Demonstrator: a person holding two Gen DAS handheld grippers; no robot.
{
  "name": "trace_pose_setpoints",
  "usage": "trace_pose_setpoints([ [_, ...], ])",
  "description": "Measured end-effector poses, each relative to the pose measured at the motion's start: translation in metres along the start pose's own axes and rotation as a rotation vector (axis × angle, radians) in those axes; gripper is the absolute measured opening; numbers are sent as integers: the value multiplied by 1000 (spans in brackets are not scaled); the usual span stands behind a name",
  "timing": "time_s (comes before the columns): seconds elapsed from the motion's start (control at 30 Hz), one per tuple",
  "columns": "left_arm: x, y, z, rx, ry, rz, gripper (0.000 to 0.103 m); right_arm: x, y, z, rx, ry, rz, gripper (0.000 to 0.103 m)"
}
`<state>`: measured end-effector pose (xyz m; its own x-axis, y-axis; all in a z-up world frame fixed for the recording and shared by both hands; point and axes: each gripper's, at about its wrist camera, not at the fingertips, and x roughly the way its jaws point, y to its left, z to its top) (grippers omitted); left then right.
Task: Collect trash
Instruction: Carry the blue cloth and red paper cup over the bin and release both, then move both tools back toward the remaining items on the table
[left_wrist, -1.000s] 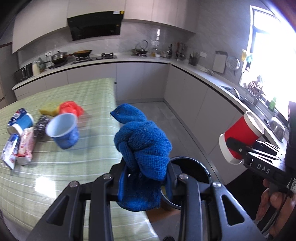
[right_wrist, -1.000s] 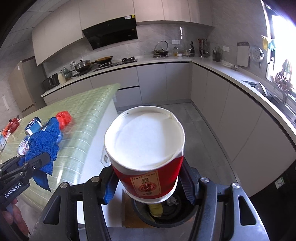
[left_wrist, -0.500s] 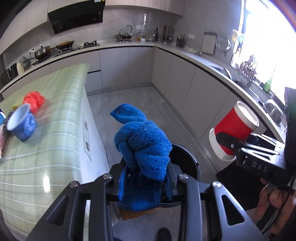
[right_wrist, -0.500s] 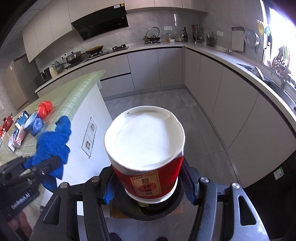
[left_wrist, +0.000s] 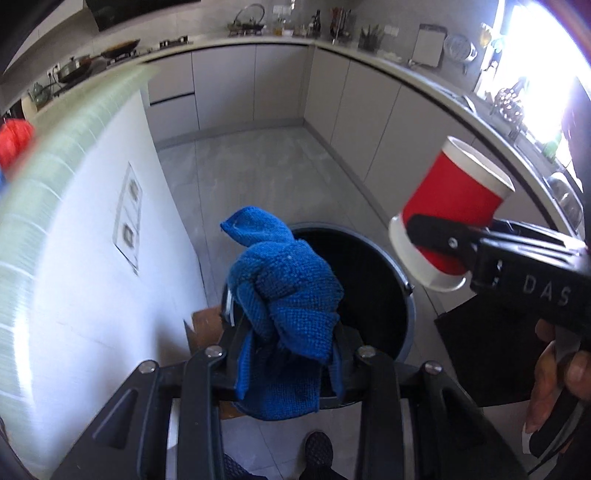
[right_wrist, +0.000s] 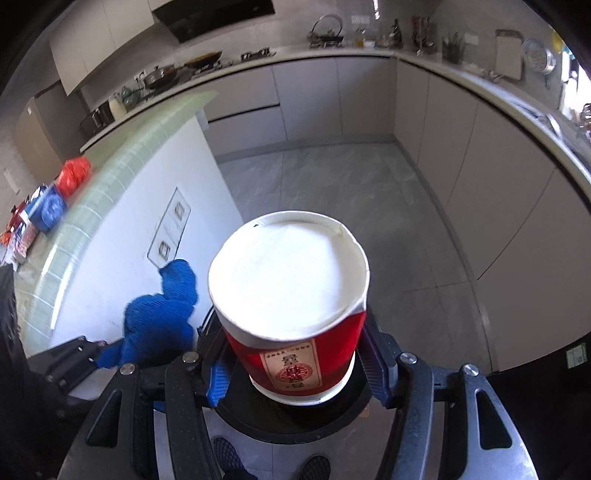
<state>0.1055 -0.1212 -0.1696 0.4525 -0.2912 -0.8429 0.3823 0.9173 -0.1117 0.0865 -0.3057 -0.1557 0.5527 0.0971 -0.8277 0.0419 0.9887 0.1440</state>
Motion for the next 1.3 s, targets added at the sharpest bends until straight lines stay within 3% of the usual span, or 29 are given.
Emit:
trace_pose_setpoints([
  [0.1, 19, -3, -7, -21, 24, -22, 36, 22, -3, -3, -4, 40, 30, 62],
  [0.17, 29, 0, -10, -65, 34, -83, 54, 38, -2, -4, -12, 76, 69, 66],
  [0.2, 36, 5, -16, -122, 42, -97, 81, 45, -1, -4, -19, 97, 90, 69],
  [0.23, 38, 12, -18, -152, 41, -73, 94, 54, -1, -4, -26, 126, 112, 85],
  [0.27, 40, 18, -23, -186, 38, -46, 95, 61, -5, -4, -12, 143, 100, 103],
  [0.4, 31, 31, -39, -245, 46, 22, 95, 62, -29, 1, 97, 112, 93, 103],
  [0.57, 19, 17, -33, -209, 43, 76, 95, 58, -39, -3, 80, 108, 19, 103],
  [0.77, -4, 0, -13, -177, 12, 109, 95, 44, -45, -7, 77, 113, -1, 103],
  [1.0, -28, -3, -4, -173, -18, 109, 95, 21, -36, -9, 56, 95, -15, 103],
  [1.3, -72, -1, 7, -156, -107, 119, 95, -35, -19, 3, 10, -20, -21, 103],
])
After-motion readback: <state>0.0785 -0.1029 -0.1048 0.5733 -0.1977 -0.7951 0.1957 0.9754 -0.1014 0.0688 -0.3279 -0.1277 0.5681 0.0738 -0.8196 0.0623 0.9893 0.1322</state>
